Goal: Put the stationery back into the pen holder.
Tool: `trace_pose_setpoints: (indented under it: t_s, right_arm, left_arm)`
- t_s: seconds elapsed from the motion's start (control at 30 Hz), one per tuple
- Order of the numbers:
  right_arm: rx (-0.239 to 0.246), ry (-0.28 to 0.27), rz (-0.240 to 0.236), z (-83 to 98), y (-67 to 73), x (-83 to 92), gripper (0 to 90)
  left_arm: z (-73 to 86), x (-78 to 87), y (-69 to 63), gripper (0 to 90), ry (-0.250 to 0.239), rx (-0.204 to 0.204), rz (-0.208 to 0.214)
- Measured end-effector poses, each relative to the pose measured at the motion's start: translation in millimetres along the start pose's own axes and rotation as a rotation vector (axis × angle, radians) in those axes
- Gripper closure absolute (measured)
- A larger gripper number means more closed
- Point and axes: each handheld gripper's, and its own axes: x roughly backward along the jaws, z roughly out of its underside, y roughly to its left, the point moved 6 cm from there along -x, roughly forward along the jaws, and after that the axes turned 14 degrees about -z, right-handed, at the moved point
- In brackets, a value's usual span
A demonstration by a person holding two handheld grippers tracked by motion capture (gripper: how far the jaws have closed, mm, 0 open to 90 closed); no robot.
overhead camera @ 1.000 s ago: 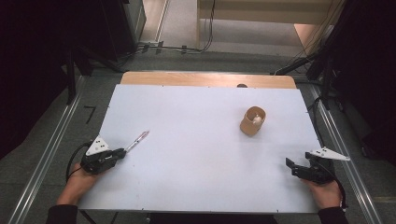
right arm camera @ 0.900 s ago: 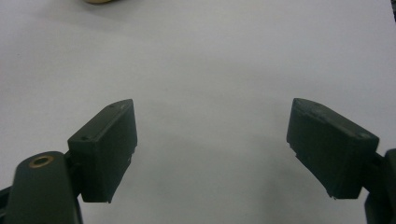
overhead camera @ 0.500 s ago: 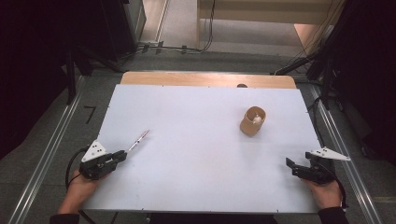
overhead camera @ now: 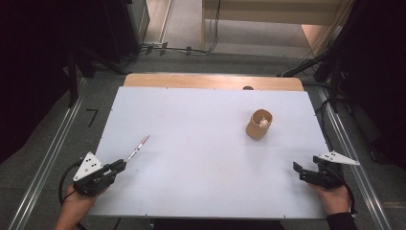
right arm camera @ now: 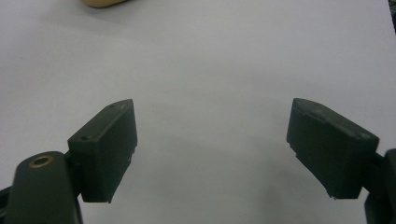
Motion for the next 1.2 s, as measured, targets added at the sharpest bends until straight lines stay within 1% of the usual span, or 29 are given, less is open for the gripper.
trace_pose_setpoints:
  t_s: [0.13,0.2,0.23,0.27,0.33,0.43,0.6,0.7,0.8,0.87,1.0,1.03,1.2]
  right_arm:
    - [0.000,0.004,-0.001,-0.1,1.0,-0.9,14.9]
    - [0.004,0.003,-0.001,-0.5,1.6,-0.9,14.9]
    - [0.004,0.003,-0.002,-0.6,1.8,-0.7,14.9]
    - [0.004,0.002,-0.001,-0.6,1.7,-0.6,14.9]
    - [-0.003,0.002,0.001,-0.3,1.2,-0.1,14.9]
    - [0.001,0.000,0.000,-0.3,0.1,0.3,14.9]
    - [-0.002,0.002,0.001,-0.3,1.1,-0.1,14.9]
    - [0.001,0.005,-0.002,-0.2,1.4,-0.5,14.9]
    - [0.001,0.004,-0.002,-0.2,1.0,-0.4,14.9]
    - [-0.001,0.003,-0.004,-0.2,1.1,-0.4,14.9]
    - [0.001,0.004,-0.007,0.0,1.0,-0.9,14.9]
    - [0.003,0.006,-0.007,0.1,1.1,-1.1,14.9]
    - [0.007,0.005,-0.009,-0.5,2.2,-1.7,14.9]
  left_arm:
    - [-3.6,4.1,-11.8,81.6,-0.009,-0.017,0.017]
    - [-7.1,4.4,-18.3,81.6,-0.010,-0.023,0.028]
    - [-8.9,4.4,-21.1,81.6,-0.014,-0.020,0.032]
    - [-10.6,4.5,-23.8,81.6,-0.016,-0.023,0.043]
    - [-13.5,4.2,-28.3,81.6,-0.020,-0.031,0.047]
    - [-18.0,3.2,-35.6,81.6,-0.016,-0.047,0.056]
    - [-27.3,-0.1,-49.7,81.6,-0.007,-0.043,0.078]
    - [-31.7,-4.8,-57.9,81.6,0.000,-0.054,0.079]
    - [-33.8,-10.3,-62.1,81.6,0.008,-0.055,0.079]
    - [-33.9,-13.0,-64.3,81.6,0.012,-0.053,0.090]
    - [-35.4,-16.6,-68.0,81.6,0.012,-0.050,0.099]
    - [-36.1,-17.6,-69.1,81.6,0.015,-0.050,0.095]
    - [-43.7,-21.2,-77.0,81.6,0.011,-0.040,0.125]
